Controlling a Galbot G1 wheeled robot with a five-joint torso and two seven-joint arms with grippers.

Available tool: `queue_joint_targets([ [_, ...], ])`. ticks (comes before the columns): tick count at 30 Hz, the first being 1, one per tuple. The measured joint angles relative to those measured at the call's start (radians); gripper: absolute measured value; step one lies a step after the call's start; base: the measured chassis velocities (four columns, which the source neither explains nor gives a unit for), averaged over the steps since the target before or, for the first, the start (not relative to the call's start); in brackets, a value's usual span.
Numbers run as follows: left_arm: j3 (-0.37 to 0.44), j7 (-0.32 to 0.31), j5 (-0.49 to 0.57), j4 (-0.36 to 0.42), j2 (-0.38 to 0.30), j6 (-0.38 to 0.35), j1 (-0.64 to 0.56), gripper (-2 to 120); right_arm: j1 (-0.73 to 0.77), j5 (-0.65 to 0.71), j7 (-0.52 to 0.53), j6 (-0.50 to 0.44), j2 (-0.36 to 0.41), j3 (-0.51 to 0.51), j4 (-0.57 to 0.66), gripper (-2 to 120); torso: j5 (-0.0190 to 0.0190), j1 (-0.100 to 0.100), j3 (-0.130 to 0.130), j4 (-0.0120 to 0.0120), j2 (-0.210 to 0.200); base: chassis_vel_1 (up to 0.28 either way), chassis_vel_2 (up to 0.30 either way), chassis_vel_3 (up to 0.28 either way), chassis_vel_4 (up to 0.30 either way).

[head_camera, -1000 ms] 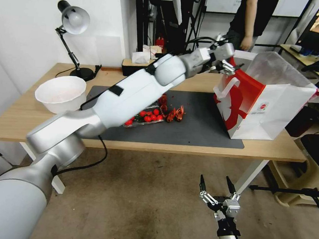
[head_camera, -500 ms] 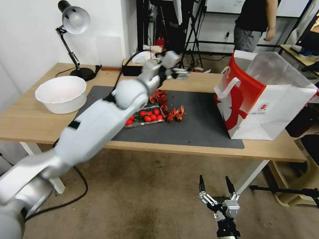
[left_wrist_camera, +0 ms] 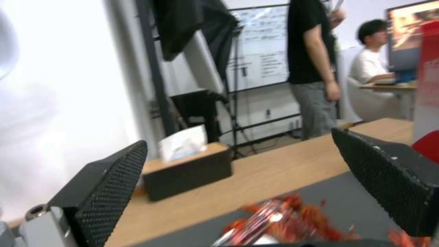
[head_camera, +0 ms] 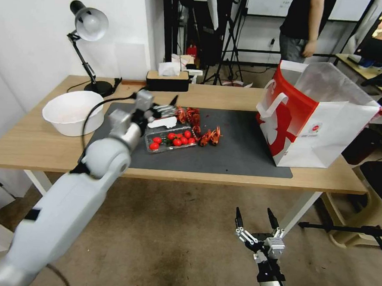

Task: Pick up the trash from the table and place it into the takeout bag.

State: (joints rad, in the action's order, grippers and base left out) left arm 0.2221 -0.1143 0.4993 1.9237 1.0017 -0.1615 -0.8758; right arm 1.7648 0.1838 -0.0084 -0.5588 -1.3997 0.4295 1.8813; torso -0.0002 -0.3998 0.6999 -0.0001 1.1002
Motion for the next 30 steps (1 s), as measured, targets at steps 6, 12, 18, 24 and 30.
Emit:
queue_joint_targets([
  [6, 0.136, 0.023, -0.028, 0.081, -0.005, 0.046, -0.242, 100, 0.011, -0.021, 0.002, -0.011, -0.003, -0.003, 0.022, 100, 0.0003, 0.0, 0.0, 0.0002, 0.0, 0.0, 0.0, 0.0, 0.0],
  [12, 0.241, 0.062, -0.095, 0.13, 0.063, 0.088, -0.429, 100, 0.013, -0.032, 0.023, 0.002, -0.002, -0.013, 0.044, 100, 0.0002, 0.0, 0.0, -0.0002, 0.0, 0.0, 0.0, 0.0, 0.0],
  [18, 0.312, 0.097, -0.15, 0.148, 0.126, 0.174, -0.62, 100, 0.02, -0.039, 0.037, 0.019, 0.004, -0.024, 0.067, 100, 0.0, 0.0, 0.0, 0.0005, 0.0, 0.0, 0.0, 0.0, 0.0],
  [24, 0.332, 0.119, -0.175, 0.126, 0.149, 0.267, -0.726, 100, 0.026, -0.029, 0.067, 0.07, 0.028, -0.028, 0.101, 100, 0.0002, 0.0, 0.0, -0.0002, 0.0, 0.0, 0.0, 0.0, 0.0],
  [30, 0.337, 0.118, -0.19, 0.117, 0.176, 0.308, -0.768, 100, 0.029, 0.03, 0.079, 0.131, 0.052, -0.017, 0.139, 100, 0.0002, 0.0, 0.0, -0.0001, 0.0, 0.0, 0.0, 0.0, 0.0],
])
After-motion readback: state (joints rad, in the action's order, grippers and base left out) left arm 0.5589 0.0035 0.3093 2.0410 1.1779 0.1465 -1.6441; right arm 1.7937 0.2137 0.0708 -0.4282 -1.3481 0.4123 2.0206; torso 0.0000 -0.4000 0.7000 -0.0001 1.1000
